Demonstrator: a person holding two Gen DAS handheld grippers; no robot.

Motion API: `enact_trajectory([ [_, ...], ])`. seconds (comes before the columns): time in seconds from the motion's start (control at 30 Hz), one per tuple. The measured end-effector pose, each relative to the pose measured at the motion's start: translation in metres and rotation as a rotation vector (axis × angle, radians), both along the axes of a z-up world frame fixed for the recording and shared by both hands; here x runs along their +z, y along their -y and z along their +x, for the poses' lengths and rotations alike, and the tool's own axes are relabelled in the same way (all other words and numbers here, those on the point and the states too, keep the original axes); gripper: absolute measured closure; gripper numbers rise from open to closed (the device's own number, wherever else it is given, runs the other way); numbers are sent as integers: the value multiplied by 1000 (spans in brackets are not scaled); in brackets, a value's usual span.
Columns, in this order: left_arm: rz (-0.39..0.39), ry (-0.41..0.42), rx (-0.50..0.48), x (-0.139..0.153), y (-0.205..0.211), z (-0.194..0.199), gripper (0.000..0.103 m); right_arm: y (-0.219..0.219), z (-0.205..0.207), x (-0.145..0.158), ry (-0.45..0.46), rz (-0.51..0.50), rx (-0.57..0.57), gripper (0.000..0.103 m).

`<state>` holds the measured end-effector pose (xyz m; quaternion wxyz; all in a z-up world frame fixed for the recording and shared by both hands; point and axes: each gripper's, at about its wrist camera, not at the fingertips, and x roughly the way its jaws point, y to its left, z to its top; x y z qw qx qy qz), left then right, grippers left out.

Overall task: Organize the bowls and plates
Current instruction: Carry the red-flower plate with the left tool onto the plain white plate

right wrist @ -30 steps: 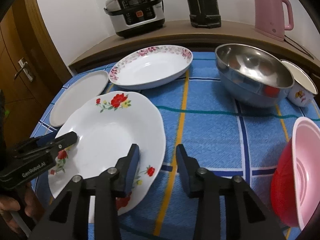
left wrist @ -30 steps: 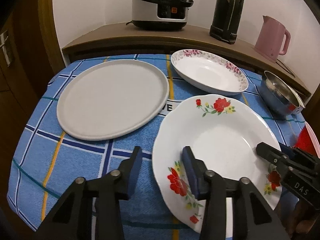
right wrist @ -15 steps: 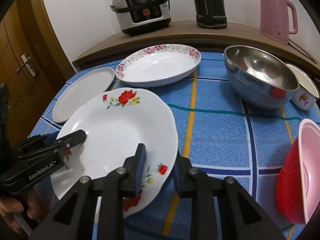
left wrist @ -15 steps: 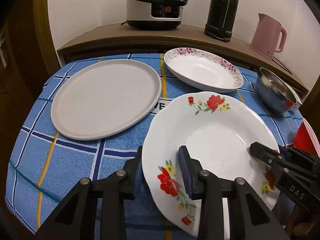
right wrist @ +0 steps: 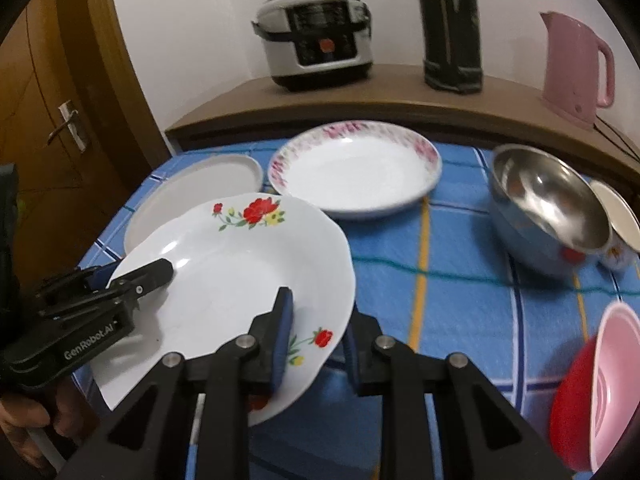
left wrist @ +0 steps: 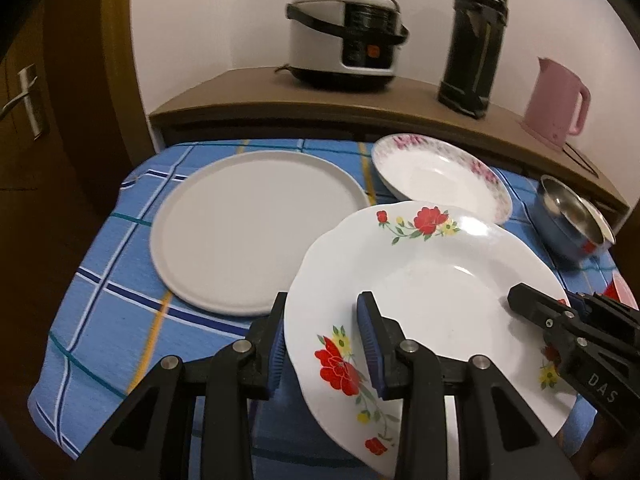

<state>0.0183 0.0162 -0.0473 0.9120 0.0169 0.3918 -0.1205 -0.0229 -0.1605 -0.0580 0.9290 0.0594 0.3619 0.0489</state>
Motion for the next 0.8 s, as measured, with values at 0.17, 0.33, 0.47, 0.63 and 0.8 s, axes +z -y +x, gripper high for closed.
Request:
enact_trajectory([
  [0.17, 1, 34, 39, 9, -13, 13, 66, -14, 16, 10, 28, 7, 29, 80],
  [0.33, 23, 77, 100, 18, -34, 33, 66, -32, 44, 14, 47, 6, 66, 80],
  [0.47, 5, 64, 145, 14, -52, 55, 66, -46, 68, 15, 61, 12, 88, 80],
  [0.63, 28, 55, 186, 5, -65, 79, 66, -64, 100, 7, 40, -1, 108, 80],
  [0.8, 17, 35, 210, -3, -75, 93, 66, -79, 120, -1, 37, -27, 117, 80],
])
